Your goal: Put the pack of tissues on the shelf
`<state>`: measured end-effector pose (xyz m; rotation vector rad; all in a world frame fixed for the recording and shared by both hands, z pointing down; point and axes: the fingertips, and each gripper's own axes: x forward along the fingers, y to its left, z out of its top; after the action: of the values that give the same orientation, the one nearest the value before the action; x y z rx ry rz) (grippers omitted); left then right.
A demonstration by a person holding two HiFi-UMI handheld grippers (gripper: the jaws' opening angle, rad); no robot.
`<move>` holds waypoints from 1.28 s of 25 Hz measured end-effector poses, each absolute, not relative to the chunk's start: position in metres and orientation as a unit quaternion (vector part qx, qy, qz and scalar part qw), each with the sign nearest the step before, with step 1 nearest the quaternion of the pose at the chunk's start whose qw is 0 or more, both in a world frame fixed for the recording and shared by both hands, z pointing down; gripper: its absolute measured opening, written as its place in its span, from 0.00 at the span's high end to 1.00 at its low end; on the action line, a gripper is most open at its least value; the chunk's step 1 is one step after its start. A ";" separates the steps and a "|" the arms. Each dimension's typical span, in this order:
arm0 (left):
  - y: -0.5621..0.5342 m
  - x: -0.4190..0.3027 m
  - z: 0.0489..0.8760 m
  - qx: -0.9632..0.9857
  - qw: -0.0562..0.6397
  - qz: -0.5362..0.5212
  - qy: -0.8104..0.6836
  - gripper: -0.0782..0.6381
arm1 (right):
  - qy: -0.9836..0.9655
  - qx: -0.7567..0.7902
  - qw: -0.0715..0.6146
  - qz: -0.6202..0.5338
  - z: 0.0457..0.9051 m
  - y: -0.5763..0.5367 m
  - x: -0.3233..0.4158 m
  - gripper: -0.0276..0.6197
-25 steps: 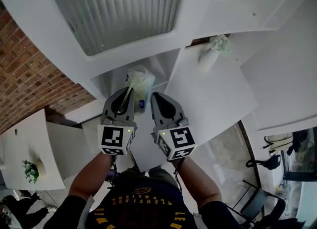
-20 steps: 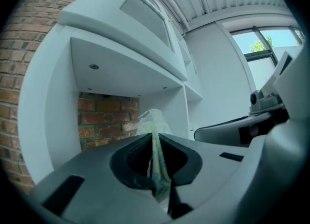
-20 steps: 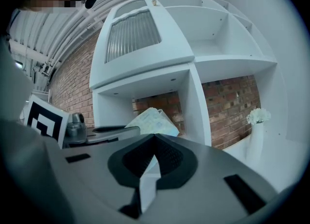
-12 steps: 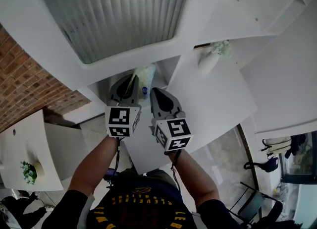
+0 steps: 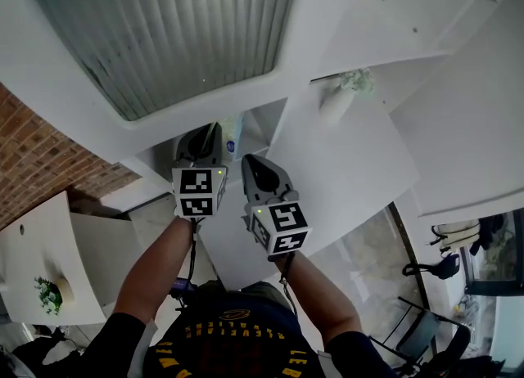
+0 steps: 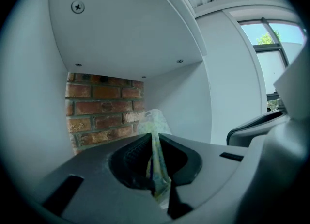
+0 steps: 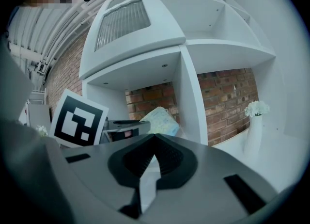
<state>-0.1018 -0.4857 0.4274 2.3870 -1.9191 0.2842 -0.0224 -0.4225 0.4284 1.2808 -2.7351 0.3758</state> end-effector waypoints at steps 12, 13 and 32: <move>-0.499 -0.102 0.435 0.772 0.021 0.121 -0.624 0.69 | -0.891 0.435 0.047 0.123 0.427 -0.418 -0.010 0.95; -0.499 -0.102 0.434 0.772 0.020 0.120 -0.624 0.63 | -0.890 0.436 0.046 0.122 0.426 -0.418 -0.009 0.95; -0.440 -0.087 0.367 0.789 -0.039 0.055 -0.611 0.58 | -0.896 0.431 0.016 0.104 0.397 -0.399 -0.008 0.95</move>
<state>-0.0868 -0.4396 0.3672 2.5422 -1.9680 0.1787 -0.0075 -0.3995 0.3972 1.3400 -2.7864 0.3220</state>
